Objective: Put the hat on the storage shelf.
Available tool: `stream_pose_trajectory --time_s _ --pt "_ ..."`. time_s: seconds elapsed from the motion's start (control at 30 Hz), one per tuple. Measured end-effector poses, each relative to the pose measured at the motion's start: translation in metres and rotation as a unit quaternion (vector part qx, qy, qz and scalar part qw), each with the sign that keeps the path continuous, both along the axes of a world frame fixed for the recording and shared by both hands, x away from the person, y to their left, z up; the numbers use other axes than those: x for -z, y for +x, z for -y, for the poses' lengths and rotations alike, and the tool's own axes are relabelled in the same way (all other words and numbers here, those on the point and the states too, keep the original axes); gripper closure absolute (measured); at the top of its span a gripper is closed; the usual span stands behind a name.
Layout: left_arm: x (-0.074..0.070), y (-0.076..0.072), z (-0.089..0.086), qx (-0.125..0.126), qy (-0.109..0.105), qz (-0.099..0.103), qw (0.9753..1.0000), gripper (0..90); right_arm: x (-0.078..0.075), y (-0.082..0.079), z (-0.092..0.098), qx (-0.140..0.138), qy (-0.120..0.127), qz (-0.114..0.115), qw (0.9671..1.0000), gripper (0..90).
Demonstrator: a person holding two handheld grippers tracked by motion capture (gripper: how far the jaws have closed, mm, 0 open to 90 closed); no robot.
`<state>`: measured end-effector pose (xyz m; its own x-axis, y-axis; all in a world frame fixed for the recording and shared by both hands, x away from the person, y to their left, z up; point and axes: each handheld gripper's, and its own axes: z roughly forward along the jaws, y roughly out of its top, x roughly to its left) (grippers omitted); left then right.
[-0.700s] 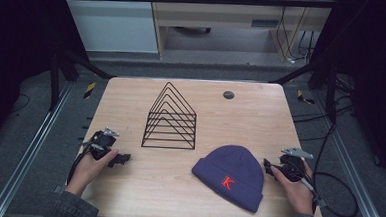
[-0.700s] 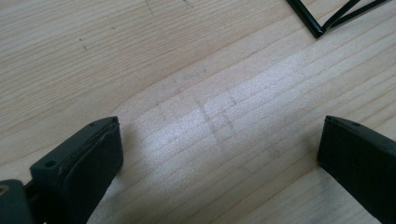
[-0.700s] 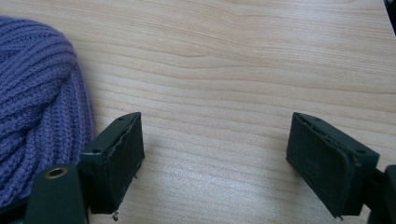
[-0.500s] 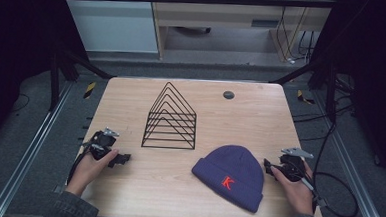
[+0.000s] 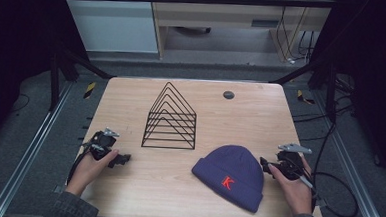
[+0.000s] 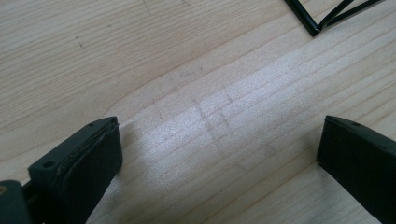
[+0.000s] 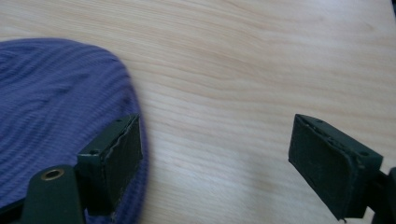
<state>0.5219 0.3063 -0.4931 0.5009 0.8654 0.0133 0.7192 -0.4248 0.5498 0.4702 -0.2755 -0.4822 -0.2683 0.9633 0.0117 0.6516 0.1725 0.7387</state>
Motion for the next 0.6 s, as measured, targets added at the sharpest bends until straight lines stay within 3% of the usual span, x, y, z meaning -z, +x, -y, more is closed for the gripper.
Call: stream_pose_trajectory --time_s 0.17,0.3,0.4,0.6 --pt "0.0 0.0 0.0 0.002 0.0 -0.002 1.0 0.0 -0.018 0.006 -0.018 -0.04 -0.02 0.005 0.999 19.4" --pt "0.0 0.0 0.0 0.002 0.0 -0.001 1.0 0.0 -0.028 0.017 -0.032 -0.068 -0.025 -0.007 0.9974 16.5" --pt "0.0 0.0 0.0 0.002 0.001 -0.001 1.0 0.0 -0.035 0.027 -0.04 -0.066 -0.016 -0.009 0.9976 11.7" --pt "0.0 0.0 0.0 0.004 0.001 -0.001 1.0 0.0 -0.031 0.045 -0.051 -0.079 -0.019 -0.037 0.996 18.1"
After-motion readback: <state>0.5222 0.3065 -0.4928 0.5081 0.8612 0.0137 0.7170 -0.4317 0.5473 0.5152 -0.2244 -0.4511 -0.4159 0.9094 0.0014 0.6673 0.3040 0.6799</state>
